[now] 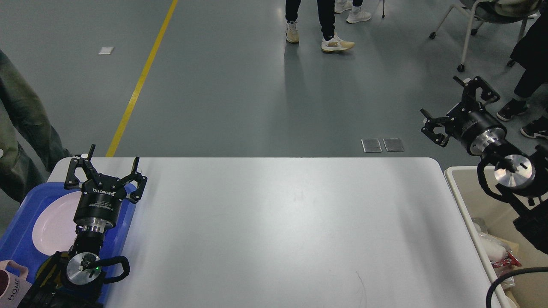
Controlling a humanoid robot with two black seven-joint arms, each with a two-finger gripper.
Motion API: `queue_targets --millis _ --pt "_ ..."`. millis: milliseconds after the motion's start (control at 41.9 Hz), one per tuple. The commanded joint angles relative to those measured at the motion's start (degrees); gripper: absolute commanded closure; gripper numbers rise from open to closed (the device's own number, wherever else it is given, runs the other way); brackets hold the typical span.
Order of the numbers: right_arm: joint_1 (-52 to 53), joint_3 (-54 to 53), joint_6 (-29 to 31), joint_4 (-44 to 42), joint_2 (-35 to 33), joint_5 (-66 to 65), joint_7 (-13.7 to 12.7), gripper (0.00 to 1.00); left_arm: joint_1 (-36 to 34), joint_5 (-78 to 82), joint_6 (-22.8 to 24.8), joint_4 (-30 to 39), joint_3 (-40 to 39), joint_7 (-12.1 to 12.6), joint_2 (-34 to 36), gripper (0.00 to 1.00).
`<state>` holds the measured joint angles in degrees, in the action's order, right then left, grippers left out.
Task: Tidy desktop
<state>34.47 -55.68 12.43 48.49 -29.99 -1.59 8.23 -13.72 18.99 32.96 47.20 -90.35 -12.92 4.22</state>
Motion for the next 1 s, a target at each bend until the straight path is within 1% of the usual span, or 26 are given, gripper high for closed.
queue_targets --millis 0,48,143,167,191,262,453,644,882,978 --pt "-5.11 0.04 1.02 -0.68 3.44 -4.64 9.69 0.00 0.01 0.00 0.00 0.00 0.00 0.00 0.00 0.03" --pt "-6.69 -0.05 1.02 -0.77 4.58 -5.26 11.36 0.00 0.01 0.00 0.00 0.00 0.00 0.00 0.00 0.03" --pt "-10.11 -0.14 1.46 -1.38 5.82 -5.17 13.91 0.00 -0.08 0.00 0.00 0.00 0.00 0.00 0.00 0.03" --pt "-11.17 0.21 1.81 -1.64 5.99 -5.17 15.84 0.00 0.01 0.00 0.00 0.00 0.00 0.00 0.00 0.03" --pt "-11.53 0.30 1.99 -1.73 5.99 -5.17 16.72 0.00 -0.08 0.00 0.00 0.00 0.00 0.00 0.00 0.03" --pt "-12.14 0.57 2.43 -2.52 6.08 -5.09 18.22 0.00 0.01 0.00 0.00 0.00 0.00 0.00 0.00 0.03" --pt "-12.06 -0.13 1.90 -4.37 8.10 -4.56 18.14 0.00 -0.08 0.00 0.00 0.00 0.00 0.00 0.00 0.03" --pt "-12.85 -1.19 2.25 -3.85 9.86 -3.51 18.23 0.00 0.01 0.00 0.00 0.00 0.00 0.00 0.00 0.03" --pt "-14.87 -3.04 2.43 -3.05 10.12 -2.71 18.58 0.00 -0.08 0.00 0.00 0.00 0.00 0.00 0.00 0.03" --pt "-14.87 -3.21 2.25 -2.88 10.12 -2.71 19.10 0.00 -0.08 0.00 0.00 0.00 0.00 0.00 0.00 0.03"
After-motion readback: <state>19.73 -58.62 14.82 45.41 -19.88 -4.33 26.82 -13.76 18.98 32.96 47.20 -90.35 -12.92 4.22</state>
